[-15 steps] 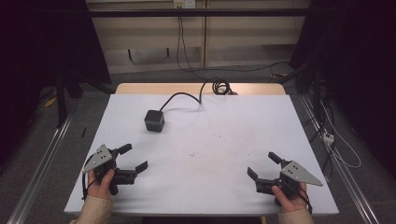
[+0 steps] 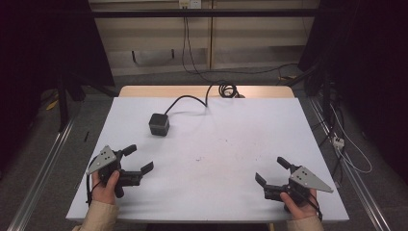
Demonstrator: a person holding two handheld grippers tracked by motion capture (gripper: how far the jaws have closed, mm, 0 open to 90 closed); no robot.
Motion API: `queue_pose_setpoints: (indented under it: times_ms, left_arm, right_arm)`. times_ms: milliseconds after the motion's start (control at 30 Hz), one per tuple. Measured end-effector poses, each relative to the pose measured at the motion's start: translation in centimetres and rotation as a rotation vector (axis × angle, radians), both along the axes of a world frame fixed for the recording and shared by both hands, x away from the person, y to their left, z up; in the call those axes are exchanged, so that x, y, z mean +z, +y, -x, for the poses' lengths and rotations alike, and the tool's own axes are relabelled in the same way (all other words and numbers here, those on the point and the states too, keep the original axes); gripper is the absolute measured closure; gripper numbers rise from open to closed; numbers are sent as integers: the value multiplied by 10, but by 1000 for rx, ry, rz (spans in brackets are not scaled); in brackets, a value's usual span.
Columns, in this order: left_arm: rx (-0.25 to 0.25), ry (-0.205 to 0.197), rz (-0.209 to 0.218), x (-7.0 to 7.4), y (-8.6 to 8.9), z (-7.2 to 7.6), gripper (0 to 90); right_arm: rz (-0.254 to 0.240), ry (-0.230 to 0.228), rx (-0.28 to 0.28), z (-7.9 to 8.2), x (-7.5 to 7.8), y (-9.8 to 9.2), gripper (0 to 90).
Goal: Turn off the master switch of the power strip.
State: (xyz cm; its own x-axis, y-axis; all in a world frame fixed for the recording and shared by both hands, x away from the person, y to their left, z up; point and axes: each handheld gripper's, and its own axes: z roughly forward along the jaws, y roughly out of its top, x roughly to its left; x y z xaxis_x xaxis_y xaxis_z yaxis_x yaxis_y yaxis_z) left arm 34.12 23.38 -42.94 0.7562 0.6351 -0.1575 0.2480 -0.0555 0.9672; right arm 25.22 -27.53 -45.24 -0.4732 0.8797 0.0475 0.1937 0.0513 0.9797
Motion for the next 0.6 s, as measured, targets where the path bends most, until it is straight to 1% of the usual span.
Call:
queue_pose_setpoints:
  times_ms: [33, 133, 200, 233, 267, 300, 367, 467, 500, 600]
  left_arm:
    - [5, 3, 7, 1, -2, -3, 31]
    - [13, 5, 19, 3, -5, -5, 31]
    - [15, 1, 15, 5, -7, -6, 31]
    - [16, -3, 20, 5, -8, -7, 31]
    - [15, 4, 21, 5, -9, -8, 31]
    - [18, 9, 19, 5, -9, -9, 30]
    - [24, 21, 24, 5, -10, -12, 30]
    - [35, 19, 19, 6, -10, -16, 29]
    - [43, 25, 26, 6, -10, -18, 28]
    - [50, 17, 21, 8, -12, -22, 28]
  right_arm:
    - [1, -2, -2, 0, 1, 0, 23]
    - [-4, -3, 3, 0, 2, -1, 23]
    - [-6, -2, 2, 0, 3, -2, 22]
    - [-3, -2, 7, -1, 3, -1, 22]
    - [-3, -2, 7, -1, 3, -1, 22]
    - [11, 3, 15, -1, 2, -1, 23]
    - [21, 0, 20, -1, 3, 1, 22]
    - [25, -2, 24, 0, 3, 1, 22]
    - [25, -4, 25, 0, 4, 2, 22]
    - [22, -3, 21, 0, 4, 1, 22]
